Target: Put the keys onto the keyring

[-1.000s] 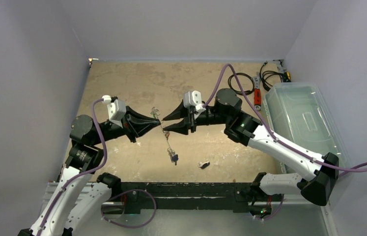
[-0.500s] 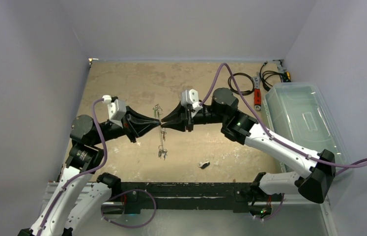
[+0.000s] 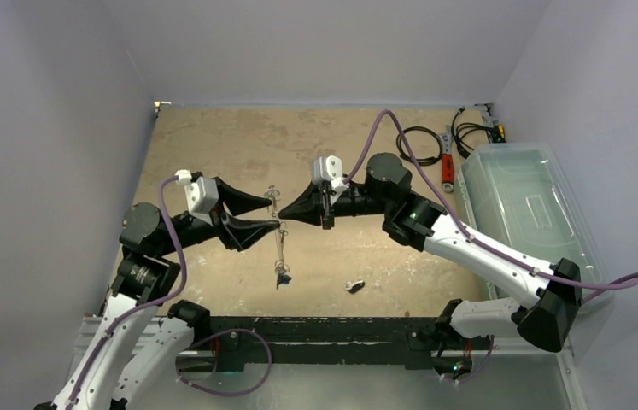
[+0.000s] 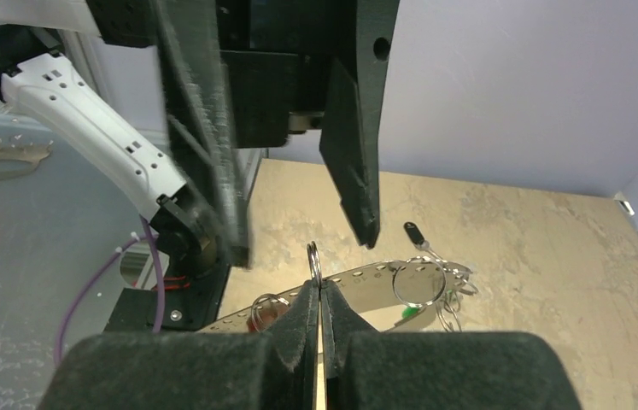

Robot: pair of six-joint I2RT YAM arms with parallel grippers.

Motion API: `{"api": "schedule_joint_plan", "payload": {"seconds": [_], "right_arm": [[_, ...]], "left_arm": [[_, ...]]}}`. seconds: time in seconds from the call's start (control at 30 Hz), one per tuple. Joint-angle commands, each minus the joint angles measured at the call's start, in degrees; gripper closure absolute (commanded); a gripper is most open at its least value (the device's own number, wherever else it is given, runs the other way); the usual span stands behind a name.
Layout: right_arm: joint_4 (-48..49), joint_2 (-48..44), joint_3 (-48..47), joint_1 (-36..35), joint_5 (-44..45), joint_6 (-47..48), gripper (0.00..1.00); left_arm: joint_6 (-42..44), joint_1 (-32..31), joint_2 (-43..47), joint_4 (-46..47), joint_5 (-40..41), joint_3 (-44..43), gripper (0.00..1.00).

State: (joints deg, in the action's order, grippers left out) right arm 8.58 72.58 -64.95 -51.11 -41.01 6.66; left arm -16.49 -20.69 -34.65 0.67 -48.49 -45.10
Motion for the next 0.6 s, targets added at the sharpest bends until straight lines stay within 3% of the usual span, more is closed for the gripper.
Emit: {"api": "schedule_joint_plan", "payload": {"seconds": [0.0, 0.1, 0.2, 0.33, 0.57], "right_arm": [[-0.8, -2.5, -2.4, -0.5, 3.4, 1.9, 1.0], [-5.9, -2.7, -4.1, -0.8, 6.0, 4.5, 1.0], [-11.8, -3.2, -5.1, -1.2, 10.4, 8.0, 1.0], [-20.5, -2.7, -7.4, -2.2, 20.5, 16.1, 1.0], [-23.1, -5.2, -7.3, -2.7, 24.1, 23.2, 1.0]], "left_arm": [[4.7, 0.1, 2.7, -3.7, 3.2, -1.8, 0.39], [6.1, -0.3, 5.1, -5.3, 7.0, -1.7, 0.24], [7.4, -0.7, 7.5, -4.9, 10.9, -1.2, 0.16], [11.9, -1.9, 9.8, -1.6, 11.4, 1.2, 0.15], [22.3, -5.1, 5.7, -3.5, 11.9, 3.4, 0.25]]}}
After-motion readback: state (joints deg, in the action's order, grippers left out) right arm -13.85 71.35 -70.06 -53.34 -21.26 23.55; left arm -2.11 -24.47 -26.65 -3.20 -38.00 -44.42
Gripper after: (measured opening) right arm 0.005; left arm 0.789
